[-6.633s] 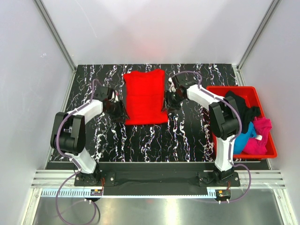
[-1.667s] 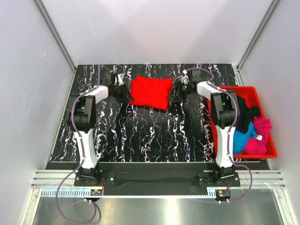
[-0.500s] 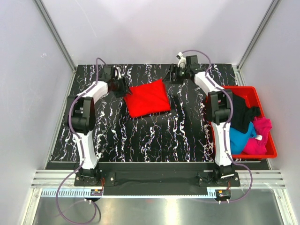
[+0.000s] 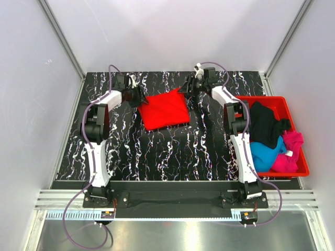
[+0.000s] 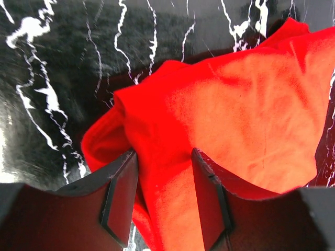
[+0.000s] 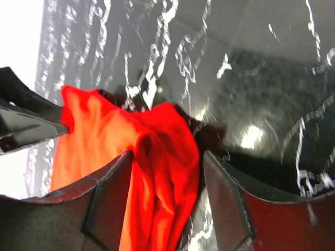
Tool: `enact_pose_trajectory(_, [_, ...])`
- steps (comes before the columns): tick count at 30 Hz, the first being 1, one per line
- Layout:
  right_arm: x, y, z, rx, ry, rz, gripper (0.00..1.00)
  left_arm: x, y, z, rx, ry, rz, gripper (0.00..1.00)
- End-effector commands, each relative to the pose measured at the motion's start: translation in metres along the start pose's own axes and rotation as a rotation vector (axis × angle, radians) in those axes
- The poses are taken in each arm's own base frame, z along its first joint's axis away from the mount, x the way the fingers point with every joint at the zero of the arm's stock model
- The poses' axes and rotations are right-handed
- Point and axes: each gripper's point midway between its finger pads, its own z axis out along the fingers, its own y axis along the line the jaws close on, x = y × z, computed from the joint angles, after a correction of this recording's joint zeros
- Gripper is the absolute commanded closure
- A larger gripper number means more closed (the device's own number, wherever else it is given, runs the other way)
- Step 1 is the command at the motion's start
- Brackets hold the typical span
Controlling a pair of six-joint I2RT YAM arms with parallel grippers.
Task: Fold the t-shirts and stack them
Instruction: Fold the tshirt
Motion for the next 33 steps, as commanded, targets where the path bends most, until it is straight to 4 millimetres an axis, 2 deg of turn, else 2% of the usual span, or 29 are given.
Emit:
enact_pose_trajectory(1, [-0.024, 0.024, 0.008, -0.126, -0.071, -0.027, 0.36, -0.034, -0.011, -0.004, 0.053, -0.101, 0.056, 0.51])
enact_pose_trajectory(4, [-0.025, 0.024, 0.012, -0.155, -0.086, -0.017, 0.36, -0.039, -0.012, -0.003, 0.052, -0.111, 0.059, 0.51])
enact_pose_trajectory(6, [-0.027, 0.026, 0.013, -0.166, -0.095, -0.015, 0.4, -0.04, -0.01, -0.001, 0.045, -0.108, 0.055, 0.51])
enact_pose_trajectory(9, [-0.029, 0.022, 0.013, -0.149, -0.119, 0.0, 0.66, -0.04, -0.003, 0.002, 0.015, -0.104, 0.037, 0.51])
enact_pose_trajectory(10, [-0.031, 0.02, 0.012, -0.137, -0.127, 0.006, 0.79, -0.041, 0.003, 0.003, -0.017, -0.108, 0.028, 0.51])
enact_pose_trajectory(12, [-0.033, 0.011, 0.01, -0.109, -0.147, 0.043, 0.88, -0.038, 0.012, 0.007, -0.047, -0.097, 0.01, 0.51])
enact_pose_trajectory(15, [-0.036, -0.001, 0.004, -0.082, -0.167, 0.087, 0.94, -0.035, 0.022, 0.011, -0.081, -0.083, -0.019, 0.51])
enact_pose_trajectory(18, [-0.037, -0.009, 0.003, -0.068, -0.171, 0.114, 0.94, -0.036, 0.028, 0.013, -0.101, -0.087, -0.017, 0.51])
enact_pose_trajectory(20, [-0.037, -0.012, 0.003, -0.07, -0.16, 0.117, 0.93, -0.037, 0.028, 0.015, -0.092, -0.086, -0.021, 0.51])
enact_pose_trajectory(22, [-0.038, -0.01, 0.004, -0.078, -0.151, 0.118, 0.85, -0.043, 0.019, 0.012, -0.056, -0.091, -0.012, 0.51])
enact_pose_trajectory(23, [-0.038, -0.008, 0.003, -0.087, -0.144, 0.117, 0.79, -0.046, 0.015, 0.01, -0.045, -0.1, -0.003, 0.51])
enact_pose_trajectory(24, [-0.039, -0.003, 0.002, -0.098, -0.142, 0.113, 0.67, -0.05, 0.01, 0.005, -0.033, -0.104, 0.005, 0.51])
enact_pose_trajectory(26, [-0.044, 0.003, -0.003, -0.094, -0.142, 0.107, 0.52, -0.068, -0.011, -0.013, 0.015, -0.14, 0.047, 0.5])
enact_pose_trajectory(27, [-0.043, 0.004, -0.005, -0.084, -0.132, 0.101, 0.48, -0.07, -0.016, -0.021, 0.02, -0.137, 0.055, 0.49])
enact_pose_trajectory(28, [-0.05, 0.014, -0.012, -0.09, -0.143, 0.082, 0.43, -0.081, -0.027, -0.038, 0.029, -0.17, 0.077, 0.48])
enact_pose_trajectory(29, [-0.055, 0.015, -0.015, -0.074, -0.159, 0.071, 0.4, -0.088, -0.032, -0.048, 0.026, -0.188, 0.086, 0.48])
enact_pose_trajectory(32, [-0.043, 0.013, -0.025, -0.014, -0.121, 0.105, 0.32, -0.085, -0.031, -0.076, -0.04, -0.201, 0.088, 0.46])
enact_pose_trajectory(33, [-0.047, 0.02, -0.03, -0.016, -0.125, 0.099, 0.31, -0.081, -0.028, -0.081, -0.065, -0.198, 0.083, 0.45])
